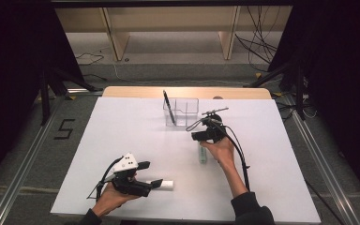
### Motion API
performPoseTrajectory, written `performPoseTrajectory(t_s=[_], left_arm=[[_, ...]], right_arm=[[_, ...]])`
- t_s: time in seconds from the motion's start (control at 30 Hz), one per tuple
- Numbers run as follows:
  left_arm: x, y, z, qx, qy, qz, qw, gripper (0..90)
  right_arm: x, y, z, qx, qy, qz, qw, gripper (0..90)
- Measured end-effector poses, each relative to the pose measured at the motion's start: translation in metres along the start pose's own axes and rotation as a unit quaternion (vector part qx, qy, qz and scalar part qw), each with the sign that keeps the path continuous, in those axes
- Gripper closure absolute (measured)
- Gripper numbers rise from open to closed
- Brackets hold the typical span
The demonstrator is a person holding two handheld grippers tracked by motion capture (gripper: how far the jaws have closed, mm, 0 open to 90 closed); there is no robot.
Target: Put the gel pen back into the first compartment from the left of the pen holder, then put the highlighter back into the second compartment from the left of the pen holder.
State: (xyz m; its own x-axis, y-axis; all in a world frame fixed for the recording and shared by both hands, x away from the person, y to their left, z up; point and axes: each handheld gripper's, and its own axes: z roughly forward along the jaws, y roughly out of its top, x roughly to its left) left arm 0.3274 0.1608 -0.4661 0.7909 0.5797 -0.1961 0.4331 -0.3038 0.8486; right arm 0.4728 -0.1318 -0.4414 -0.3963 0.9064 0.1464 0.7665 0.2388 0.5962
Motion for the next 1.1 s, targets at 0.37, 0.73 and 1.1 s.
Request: performPoseTrajectory(t_s=[0.37,0.73,1.1], left_arm=[[0.000,0.000,-0.001,-0.004,0.000,-0.001,1.0000,15.2],[-0.002,0.001,0.001,-0.002,-0.003,0.000,1.0000,15.2],[-0.002,0.001,0.001,0.000,-0.003,0.001,1.0000,15.2]], right_arm=[[0.001,-0.004,0.007,0.018,0.001,-0.001,0.9998,28.9],[0.001,-0.008,0.010,0.035,0.000,0.011,0.9993,31.0],[-0.001,-0.010,0.018,0.050,-0.015,0.018,0.9985,39.6]])
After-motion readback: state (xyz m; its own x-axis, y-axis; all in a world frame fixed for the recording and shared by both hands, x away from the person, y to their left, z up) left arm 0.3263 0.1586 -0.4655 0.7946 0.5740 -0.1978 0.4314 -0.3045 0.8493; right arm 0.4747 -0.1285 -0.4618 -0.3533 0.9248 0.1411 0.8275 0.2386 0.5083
